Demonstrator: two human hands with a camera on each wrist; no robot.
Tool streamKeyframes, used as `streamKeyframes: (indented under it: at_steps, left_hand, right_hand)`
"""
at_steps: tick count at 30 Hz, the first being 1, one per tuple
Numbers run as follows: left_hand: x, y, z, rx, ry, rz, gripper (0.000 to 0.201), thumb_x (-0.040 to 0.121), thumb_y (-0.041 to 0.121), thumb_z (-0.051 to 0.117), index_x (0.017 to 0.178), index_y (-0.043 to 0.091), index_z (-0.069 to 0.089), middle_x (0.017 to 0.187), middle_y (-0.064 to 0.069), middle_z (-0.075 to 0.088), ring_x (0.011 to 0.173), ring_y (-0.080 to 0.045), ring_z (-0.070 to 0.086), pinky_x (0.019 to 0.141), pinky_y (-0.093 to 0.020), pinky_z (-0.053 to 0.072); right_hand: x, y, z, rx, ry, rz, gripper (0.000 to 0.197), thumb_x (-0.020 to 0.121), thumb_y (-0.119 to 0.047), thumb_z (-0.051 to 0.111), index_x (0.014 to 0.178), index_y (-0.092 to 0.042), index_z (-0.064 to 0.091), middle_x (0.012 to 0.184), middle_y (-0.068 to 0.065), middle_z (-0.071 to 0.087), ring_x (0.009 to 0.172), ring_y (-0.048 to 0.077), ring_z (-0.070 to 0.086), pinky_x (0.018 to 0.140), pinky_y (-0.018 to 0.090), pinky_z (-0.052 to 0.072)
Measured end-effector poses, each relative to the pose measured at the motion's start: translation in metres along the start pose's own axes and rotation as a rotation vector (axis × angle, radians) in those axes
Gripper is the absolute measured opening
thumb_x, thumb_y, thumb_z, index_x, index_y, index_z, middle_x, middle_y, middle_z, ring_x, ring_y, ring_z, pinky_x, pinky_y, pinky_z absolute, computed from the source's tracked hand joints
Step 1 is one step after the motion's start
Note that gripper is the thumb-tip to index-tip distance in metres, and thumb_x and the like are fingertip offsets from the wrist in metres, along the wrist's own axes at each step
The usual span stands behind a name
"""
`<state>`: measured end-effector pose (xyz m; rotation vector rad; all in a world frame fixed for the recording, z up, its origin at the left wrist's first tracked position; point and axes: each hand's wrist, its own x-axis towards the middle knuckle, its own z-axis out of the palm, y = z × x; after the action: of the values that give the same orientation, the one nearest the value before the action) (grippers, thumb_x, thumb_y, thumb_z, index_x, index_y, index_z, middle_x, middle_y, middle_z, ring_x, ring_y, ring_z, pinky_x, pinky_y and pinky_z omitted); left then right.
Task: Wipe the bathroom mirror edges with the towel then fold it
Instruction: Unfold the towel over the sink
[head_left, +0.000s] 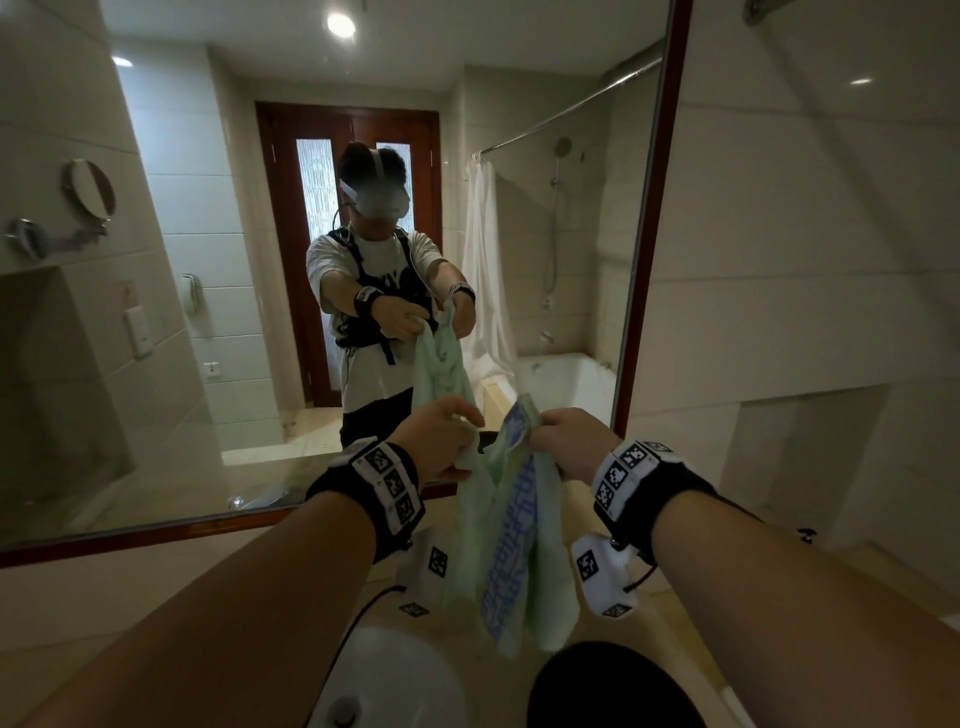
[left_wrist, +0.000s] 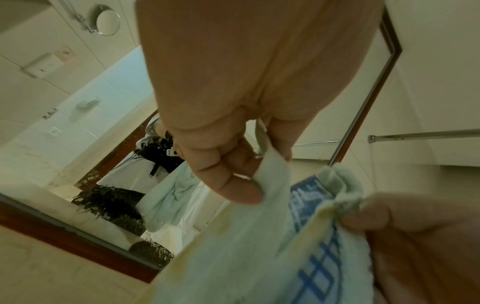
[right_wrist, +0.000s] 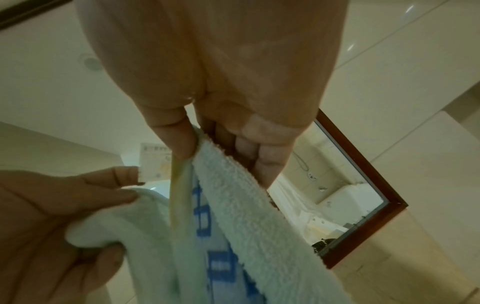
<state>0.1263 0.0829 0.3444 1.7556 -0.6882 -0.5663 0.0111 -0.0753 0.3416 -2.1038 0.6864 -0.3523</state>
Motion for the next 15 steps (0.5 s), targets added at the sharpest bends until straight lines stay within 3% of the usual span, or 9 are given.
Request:
streamKeyframes:
  at_steps: [3,5,8,10,12,15]
  left_hand:
    - [-0.001,0.001,0.013,0.109,-0.058,-0.076,0.016,0.098,0.006,0.055,0.105,0.015,0.066,0.099,-0.011,0.065,0.083,-0.028,0.067,0.075,-0.039,0.061]
    - [-0.001,0.0,0.02,0.093,-0.101,-0.138,0.011,0.094,0.02,0.066,0.102,0.012,0.069,0.104,-0.016,0.068,0.088,-0.03,0.068,0.088,-0.044,0.06]
    - [-0.002,-0.004,0.028,0.201,-0.125,-0.11,0.032,0.082,0.04,0.08,0.102,0.018,0.069,0.102,-0.005,0.07,0.094,-0.022,0.066,0.081,-0.035,0.059]
    - [-0.002,-0.007,0.032,0.292,-0.101,-0.062,0.036,0.083,0.043,0.079,0.106,0.016,0.071,0.104,-0.005,0.072,0.098,-0.023,0.068,0.083,-0.039,0.061]
    - [0.0,-0.011,0.034,0.337,-0.06,-0.02,0.032,0.089,0.04,0.074,0.104,0.012,0.072,0.104,-0.011,0.073,0.099,-0.029,0.07,0.086,-0.045,0.062]
    - [0.002,-0.013,0.033,0.298,-0.024,-0.002,0.027,0.093,0.036,0.069,0.095,0.009,0.071,0.099,-0.015,0.073,0.098,-0.032,0.071,0.085,-0.048,0.062]
  right_hand:
    - [-0.004,-0.009,0.002,-0.057,0.056,-0.041,0.026,0.086,-0.017,0.055,0.095,0.005,0.067,0.099,0.025,0.068,0.089,0.037,0.068,0.071,0.043,0.059]
    - [-0.005,-0.012,0.001,-0.114,0.06,-0.069,0.022,0.087,-0.014,0.053,0.085,0.004,0.066,0.088,0.023,0.066,0.082,0.035,0.065,0.067,0.038,0.053]
    - [-0.009,-0.012,0.0,-0.172,0.045,-0.099,0.023,0.089,-0.008,0.049,0.068,-0.007,0.057,0.068,0.008,0.053,0.064,0.022,0.051,0.059,0.028,0.039]
    - [-0.011,-0.008,-0.001,-0.179,0.03,-0.106,0.028,0.088,-0.006,0.048,0.061,-0.011,0.049,0.063,0.004,0.047,0.06,0.018,0.044,0.055,0.028,0.033]
    - [-0.012,-0.004,-0.002,-0.172,0.01,-0.101,0.027,0.088,-0.004,0.046,0.063,-0.011,0.054,0.065,0.006,0.05,0.062,0.019,0.046,0.056,0.027,0.034]
    - [-0.011,0.003,-0.008,-0.142,0.036,-0.077,0.024,0.089,-0.004,0.044,0.08,-0.002,0.066,0.075,0.011,0.061,0.073,0.024,0.054,0.061,0.027,0.039]
